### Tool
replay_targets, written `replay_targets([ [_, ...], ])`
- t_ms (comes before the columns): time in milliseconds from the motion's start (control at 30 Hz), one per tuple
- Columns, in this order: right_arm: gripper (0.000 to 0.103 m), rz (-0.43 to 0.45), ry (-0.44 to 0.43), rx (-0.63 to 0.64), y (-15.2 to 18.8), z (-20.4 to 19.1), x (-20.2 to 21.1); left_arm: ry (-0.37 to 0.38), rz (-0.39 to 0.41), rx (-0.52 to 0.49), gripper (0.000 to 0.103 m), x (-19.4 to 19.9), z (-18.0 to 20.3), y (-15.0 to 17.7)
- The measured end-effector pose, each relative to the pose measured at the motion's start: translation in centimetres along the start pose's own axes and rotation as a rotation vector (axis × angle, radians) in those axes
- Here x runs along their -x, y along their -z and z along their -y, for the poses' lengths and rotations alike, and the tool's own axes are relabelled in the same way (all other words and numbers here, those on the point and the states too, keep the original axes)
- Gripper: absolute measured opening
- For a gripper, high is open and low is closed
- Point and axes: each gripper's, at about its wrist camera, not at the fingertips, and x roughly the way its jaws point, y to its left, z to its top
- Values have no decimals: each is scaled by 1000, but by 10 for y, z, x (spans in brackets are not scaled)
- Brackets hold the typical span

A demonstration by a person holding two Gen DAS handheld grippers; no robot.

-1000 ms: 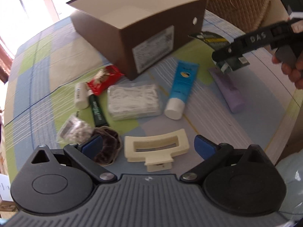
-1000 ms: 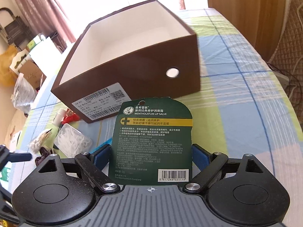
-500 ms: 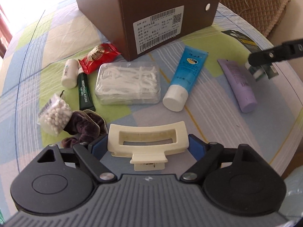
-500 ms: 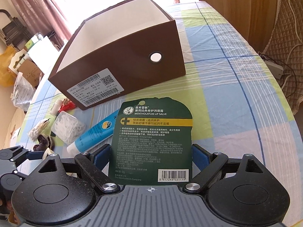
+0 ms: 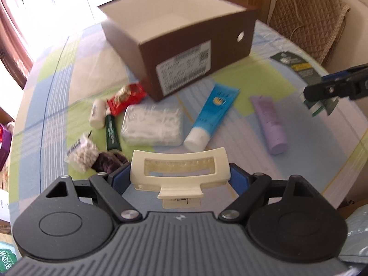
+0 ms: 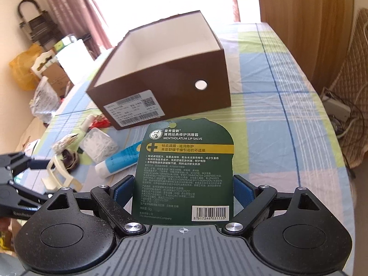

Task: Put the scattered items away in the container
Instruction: 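Lift the green card with the right gripper while the left gripper grasps the cream hair clip, then carry the green card and cream clip over the brown box with both grippers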

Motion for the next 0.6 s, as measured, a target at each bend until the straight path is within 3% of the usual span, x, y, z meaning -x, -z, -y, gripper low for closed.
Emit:
replay_targets([
  [300,91,38,-61,88,-13,3,26,-23,85,-67,85,30,19,-28],
  [600,91,76,-148,180,-75,-8,28,-43,164,-191,85,44,-3,-83],
])
